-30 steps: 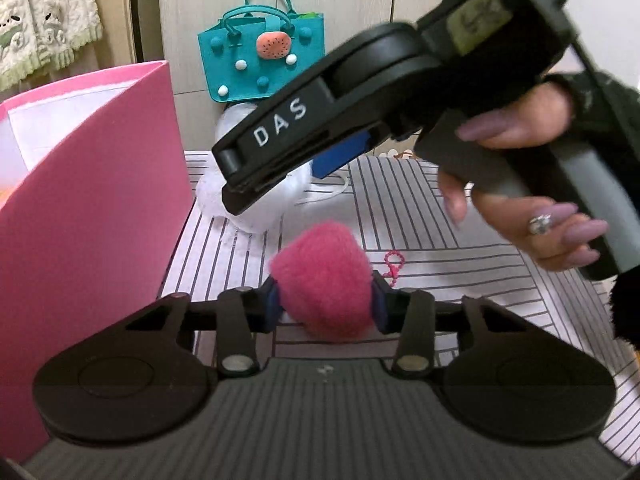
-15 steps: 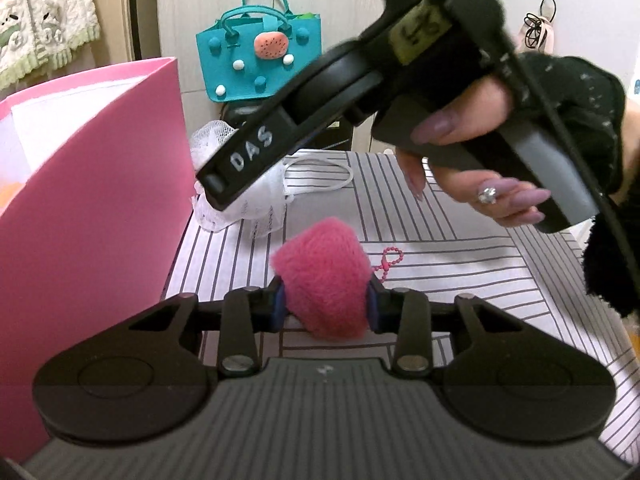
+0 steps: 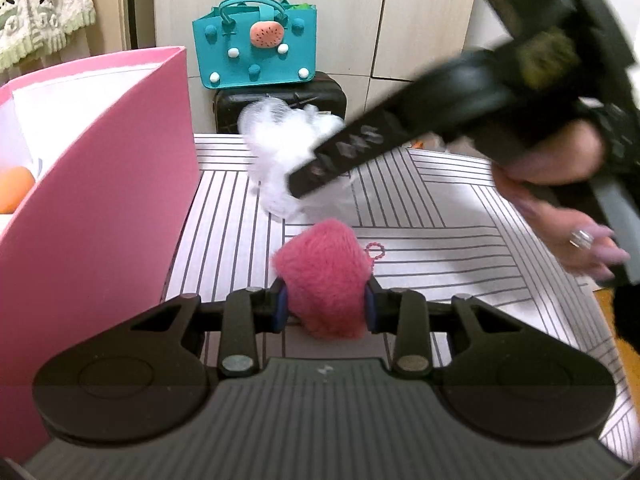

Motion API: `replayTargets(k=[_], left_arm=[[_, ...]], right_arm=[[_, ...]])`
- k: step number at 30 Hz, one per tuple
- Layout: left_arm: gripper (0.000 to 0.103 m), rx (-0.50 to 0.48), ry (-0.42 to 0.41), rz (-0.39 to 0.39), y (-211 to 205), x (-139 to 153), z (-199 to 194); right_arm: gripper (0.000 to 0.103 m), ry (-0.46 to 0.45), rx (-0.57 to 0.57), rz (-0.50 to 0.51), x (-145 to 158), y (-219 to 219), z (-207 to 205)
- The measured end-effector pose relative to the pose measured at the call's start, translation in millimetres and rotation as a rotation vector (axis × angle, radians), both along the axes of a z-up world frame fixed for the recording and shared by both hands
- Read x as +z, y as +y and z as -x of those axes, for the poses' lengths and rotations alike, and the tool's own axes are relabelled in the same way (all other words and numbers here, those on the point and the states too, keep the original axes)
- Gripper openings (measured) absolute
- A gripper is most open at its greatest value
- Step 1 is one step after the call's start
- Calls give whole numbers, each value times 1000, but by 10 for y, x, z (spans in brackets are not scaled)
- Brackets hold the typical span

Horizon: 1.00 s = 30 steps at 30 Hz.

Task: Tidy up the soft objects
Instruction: 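Lift the pink pom-pom with the left gripper over the box while the right gripper carries the bath puff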

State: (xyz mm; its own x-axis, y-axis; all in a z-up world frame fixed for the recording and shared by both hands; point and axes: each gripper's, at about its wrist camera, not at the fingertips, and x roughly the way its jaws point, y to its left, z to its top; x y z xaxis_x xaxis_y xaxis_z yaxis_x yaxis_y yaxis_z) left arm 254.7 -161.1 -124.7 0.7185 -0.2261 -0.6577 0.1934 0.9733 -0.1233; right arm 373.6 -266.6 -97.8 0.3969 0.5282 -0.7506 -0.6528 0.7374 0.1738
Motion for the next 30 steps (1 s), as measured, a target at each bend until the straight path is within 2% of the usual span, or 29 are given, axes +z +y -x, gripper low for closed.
replayTargets(k=[3, 8, 11, 15, 19, 25, 30], left_arm=[[34, 24, -14, 1, 26, 24, 44], [34, 8, -6, 26, 69, 88, 129], [34, -14, -8, 38, 120, 140, 179], [34, -75, 22, 99, 240, 204, 249], [34, -115, -12, 85, 282, 320, 408], [34, -196, 20, 74, 395, 500, 570], [34, -225, 4, 80, 583, 647, 700]], right_arm=[[20, 2, -42, -2, 23, -97, 157], [20, 10, -103, -1, 54, -217, 389], [20, 2, -136, 3, 83, -264, 542], [21, -22, -179, -5, 114, -282, 842], [21, -24, -206, -17, 159, -267, 1065], [21, -76, -318, 25, 266, -327, 1346], [21, -47, -330, 28, 329, -350, 1538]])
